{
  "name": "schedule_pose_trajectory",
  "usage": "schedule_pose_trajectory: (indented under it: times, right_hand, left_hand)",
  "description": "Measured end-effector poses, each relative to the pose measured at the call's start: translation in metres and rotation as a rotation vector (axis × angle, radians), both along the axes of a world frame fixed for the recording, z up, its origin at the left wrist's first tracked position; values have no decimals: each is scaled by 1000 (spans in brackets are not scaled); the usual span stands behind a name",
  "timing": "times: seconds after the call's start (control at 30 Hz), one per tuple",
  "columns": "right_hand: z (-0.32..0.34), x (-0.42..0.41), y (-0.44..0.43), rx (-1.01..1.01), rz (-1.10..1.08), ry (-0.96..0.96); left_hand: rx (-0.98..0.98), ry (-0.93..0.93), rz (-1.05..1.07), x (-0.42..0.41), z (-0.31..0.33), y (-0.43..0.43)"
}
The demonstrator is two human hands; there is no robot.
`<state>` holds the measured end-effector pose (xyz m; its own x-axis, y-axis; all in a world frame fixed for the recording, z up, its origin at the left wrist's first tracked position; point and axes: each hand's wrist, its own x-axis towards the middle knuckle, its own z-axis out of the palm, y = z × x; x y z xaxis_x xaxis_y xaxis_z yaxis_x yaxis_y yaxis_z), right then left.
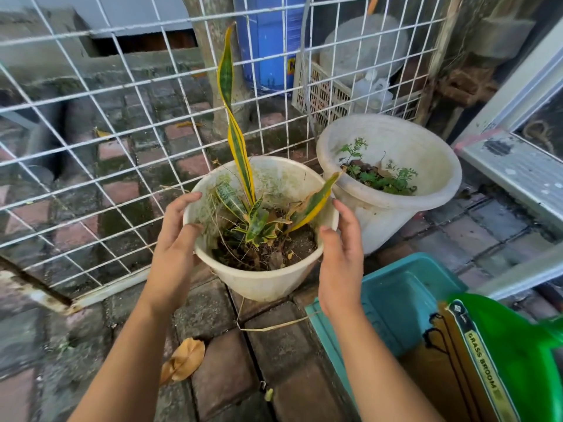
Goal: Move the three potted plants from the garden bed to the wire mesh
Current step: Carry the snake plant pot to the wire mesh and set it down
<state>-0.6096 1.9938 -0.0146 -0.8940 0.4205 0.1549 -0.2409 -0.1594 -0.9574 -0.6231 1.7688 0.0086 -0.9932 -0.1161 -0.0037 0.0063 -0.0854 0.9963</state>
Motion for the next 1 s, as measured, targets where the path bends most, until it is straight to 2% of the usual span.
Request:
schedule_pose_trajectory:
  times: [0.23,0.67,1.0]
  right_hand:
    - [1,-12,15,75,72,-71]
    - [-10,-21,20,66,99,-59]
    - [-3,-24,24,115,68,-28]
  left_hand:
    - [-101,-10,105,8,0,22]
    - [-31,-32,213,13,8,38]
    - [-44,24,201,15,-5,29]
